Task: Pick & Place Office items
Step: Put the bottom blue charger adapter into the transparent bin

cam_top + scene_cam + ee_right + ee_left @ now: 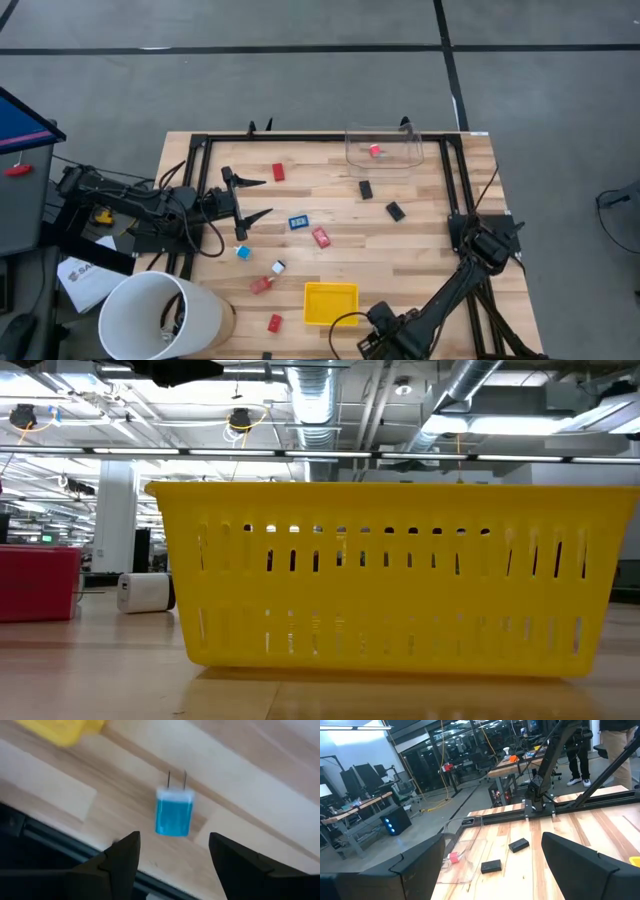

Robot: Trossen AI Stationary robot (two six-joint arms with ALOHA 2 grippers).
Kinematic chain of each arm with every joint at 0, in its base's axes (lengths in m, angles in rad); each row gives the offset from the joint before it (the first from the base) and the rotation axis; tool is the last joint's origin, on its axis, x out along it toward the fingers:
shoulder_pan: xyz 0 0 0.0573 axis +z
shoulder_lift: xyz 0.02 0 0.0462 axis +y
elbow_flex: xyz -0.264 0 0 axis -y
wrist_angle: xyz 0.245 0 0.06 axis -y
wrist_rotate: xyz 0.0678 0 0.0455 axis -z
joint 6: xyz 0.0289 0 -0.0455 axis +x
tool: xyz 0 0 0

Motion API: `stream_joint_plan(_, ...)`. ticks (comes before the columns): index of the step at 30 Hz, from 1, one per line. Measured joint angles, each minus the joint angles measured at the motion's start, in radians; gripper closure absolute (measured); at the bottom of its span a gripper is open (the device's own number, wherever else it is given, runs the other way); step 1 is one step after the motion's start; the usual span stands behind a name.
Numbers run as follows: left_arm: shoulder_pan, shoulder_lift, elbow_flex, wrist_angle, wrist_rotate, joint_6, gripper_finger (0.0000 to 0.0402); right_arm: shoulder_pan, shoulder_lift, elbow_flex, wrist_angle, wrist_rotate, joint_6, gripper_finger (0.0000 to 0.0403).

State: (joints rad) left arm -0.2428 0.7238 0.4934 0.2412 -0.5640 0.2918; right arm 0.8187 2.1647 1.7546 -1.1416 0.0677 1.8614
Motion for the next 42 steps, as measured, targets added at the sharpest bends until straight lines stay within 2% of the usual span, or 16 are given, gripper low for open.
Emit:
stream_joint_plan(7,0.0,0.0,0.0,0.002,0.0,0.015,0.0073,-0.022,-0.001,-0.007,-0.015,0.007,-0.032,0.0173)
stream_joint_plan(27,0.0,0.0,0.0,0.002,0.0,0.011,0.0073,0.005,0.017,-0.027,0.026,0.008,0.016,0.0173)
stream_joint_plan(35,0.0,0.0,0.0,0.003,0.0,0.011,0.0073,0.003,0.028,-0.087,0.133,0.004,0.008,0.0173)
stream_joint_plan(42,0.0,0.0,0.0,0.004,0.0,0.01,0.0073,0.004,0.028,-0.094,0.122,-0.004,0.007,0.0179)
